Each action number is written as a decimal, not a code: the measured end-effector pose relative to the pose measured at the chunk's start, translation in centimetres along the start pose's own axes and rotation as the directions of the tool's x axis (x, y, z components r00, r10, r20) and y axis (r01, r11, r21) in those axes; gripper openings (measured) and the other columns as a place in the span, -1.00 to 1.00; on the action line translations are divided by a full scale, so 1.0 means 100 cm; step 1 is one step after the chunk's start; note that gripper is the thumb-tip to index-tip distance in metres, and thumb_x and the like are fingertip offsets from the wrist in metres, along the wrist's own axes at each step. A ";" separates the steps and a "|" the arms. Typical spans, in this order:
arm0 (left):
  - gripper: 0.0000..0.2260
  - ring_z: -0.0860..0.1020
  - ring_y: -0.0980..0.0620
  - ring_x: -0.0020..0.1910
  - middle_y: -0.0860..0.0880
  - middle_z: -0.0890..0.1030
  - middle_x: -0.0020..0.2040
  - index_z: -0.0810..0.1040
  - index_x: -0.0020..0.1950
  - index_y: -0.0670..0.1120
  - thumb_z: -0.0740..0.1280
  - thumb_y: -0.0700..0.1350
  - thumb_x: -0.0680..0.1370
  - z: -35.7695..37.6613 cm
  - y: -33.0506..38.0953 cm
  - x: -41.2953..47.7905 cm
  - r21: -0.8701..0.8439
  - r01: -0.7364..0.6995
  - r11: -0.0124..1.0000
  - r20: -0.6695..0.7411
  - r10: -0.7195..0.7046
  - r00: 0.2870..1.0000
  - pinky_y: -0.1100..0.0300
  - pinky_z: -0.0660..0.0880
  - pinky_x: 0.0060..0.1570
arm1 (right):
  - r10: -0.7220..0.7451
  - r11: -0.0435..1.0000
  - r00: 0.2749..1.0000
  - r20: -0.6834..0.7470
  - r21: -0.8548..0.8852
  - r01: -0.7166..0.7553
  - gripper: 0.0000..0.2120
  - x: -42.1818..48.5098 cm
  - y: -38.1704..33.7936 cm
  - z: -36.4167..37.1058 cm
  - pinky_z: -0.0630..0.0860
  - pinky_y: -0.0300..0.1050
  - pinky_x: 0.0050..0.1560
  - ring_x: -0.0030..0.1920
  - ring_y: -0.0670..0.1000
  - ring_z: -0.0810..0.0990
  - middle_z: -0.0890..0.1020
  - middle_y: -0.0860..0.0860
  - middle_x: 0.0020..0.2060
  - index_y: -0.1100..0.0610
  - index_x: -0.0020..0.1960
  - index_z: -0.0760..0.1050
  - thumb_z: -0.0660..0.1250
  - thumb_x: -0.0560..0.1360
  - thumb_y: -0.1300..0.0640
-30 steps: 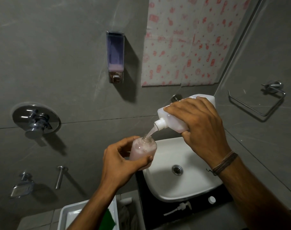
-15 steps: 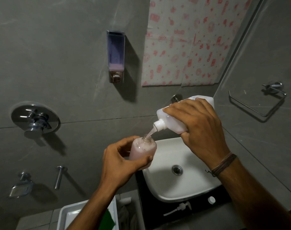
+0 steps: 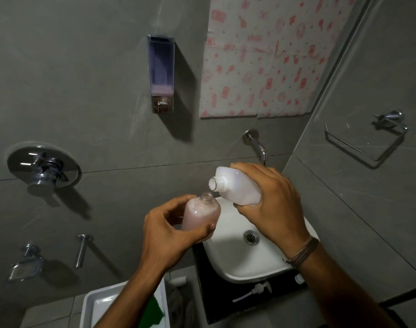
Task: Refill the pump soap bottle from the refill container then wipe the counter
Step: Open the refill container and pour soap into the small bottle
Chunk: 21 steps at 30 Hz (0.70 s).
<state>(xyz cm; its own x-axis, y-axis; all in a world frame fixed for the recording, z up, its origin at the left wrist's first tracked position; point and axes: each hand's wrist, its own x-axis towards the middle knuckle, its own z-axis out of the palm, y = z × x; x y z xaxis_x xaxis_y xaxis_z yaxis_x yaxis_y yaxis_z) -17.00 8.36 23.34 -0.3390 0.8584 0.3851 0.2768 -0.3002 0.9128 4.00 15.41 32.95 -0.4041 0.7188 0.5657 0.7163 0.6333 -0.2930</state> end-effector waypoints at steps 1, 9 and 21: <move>-0.48 0.77 0.12 0.02 0.20 0.80 0.04 0.74 0.15 0.23 0.73 0.11 0.22 0.000 -0.001 -0.002 -0.005 0.001 1.000 0.001 -0.001 1.000 0.35 0.64 -0.05 | 0.058 0.996 0.998 0.013 0.072 -0.059 -0.31 -0.005 0.001 0.005 0.57 -0.10 0.09 0.14 -0.06 0.60 0.62 -0.23 0.19 -0.18 0.34 0.50 0.58 0.24 0.04; -0.47 0.77 0.07 0.09 0.11 0.80 0.09 0.75 0.16 0.13 0.74 0.03 0.22 -0.004 -0.009 -0.027 -0.079 0.026 0.997 0.028 -0.023 0.999 0.25 0.67 0.10 | 0.354 0.773 0.927 0.124 0.520 -0.364 -0.31 -0.057 0.024 0.049 0.59 -0.28 0.04 0.14 -0.14 0.62 0.65 -0.25 0.14 -0.15 0.23 0.55 0.69 0.15 0.05; -0.34 0.76 0.15 0.05 0.13 0.79 0.09 0.73 0.17 0.17 0.83 -0.01 0.11 0.003 -0.035 -0.071 -0.122 0.081 0.989 0.085 -0.071 0.994 0.34 0.66 0.07 | 0.808 0.442 0.585 0.077 0.577 -0.687 -0.29 -0.190 0.098 0.077 0.69 -0.01 0.07 0.18 -0.08 0.65 0.67 -0.22 0.16 -0.27 0.20 0.56 0.71 0.15 0.13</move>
<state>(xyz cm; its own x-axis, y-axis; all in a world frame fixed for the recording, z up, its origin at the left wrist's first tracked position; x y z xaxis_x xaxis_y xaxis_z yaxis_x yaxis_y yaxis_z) -15.28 3.47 17.32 -0.2803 0.9098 0.3062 0.1363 -0.2780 0.9509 14.29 10.19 13.39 0.2981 0.9539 0.0344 0.2660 -0.0484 -0.9628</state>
